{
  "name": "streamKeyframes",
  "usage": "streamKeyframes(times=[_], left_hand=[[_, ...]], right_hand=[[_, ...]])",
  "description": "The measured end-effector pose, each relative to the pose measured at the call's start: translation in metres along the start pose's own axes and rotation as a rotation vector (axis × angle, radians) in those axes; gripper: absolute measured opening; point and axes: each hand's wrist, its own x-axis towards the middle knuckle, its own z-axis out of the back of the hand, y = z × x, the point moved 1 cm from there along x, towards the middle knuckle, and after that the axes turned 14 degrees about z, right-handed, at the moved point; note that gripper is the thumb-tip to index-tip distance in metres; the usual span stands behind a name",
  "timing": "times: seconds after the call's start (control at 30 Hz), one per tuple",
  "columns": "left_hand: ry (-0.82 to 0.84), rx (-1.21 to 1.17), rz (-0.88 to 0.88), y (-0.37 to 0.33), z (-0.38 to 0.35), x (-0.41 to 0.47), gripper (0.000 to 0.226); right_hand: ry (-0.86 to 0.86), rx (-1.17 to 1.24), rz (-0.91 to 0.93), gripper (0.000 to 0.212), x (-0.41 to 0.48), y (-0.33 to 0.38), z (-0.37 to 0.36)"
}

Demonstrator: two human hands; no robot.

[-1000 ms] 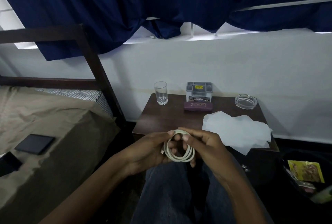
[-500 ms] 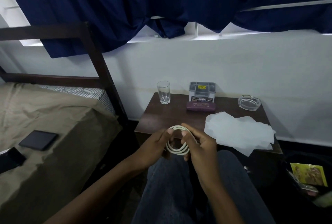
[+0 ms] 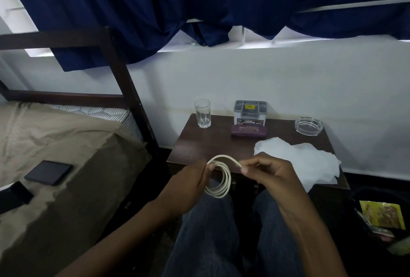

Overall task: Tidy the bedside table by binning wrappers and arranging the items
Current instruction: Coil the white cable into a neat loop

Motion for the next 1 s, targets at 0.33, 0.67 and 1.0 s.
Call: streamKeyframes(times=[0.33,0.67,1.0], left_hand=[[0.219,-0.602,0.173,-0.026,-0.001,-0.009,0.033],[0.309,-0.929,0.391,-0.036,0.008,-0.008,0.039],[0.233,-0.902,0.335,-0.037,0.006,-0.009,0.045]], right_hand=[[0.003,-0.522,0.378,0.015,-0.002,-0.017,-0.031],[-0.114,-0.209,0.226,0.022,0.001,-0.017,-0.019],[0.124,0.439,-0.146,0.022,-0.003,-0.034,-0.029]])
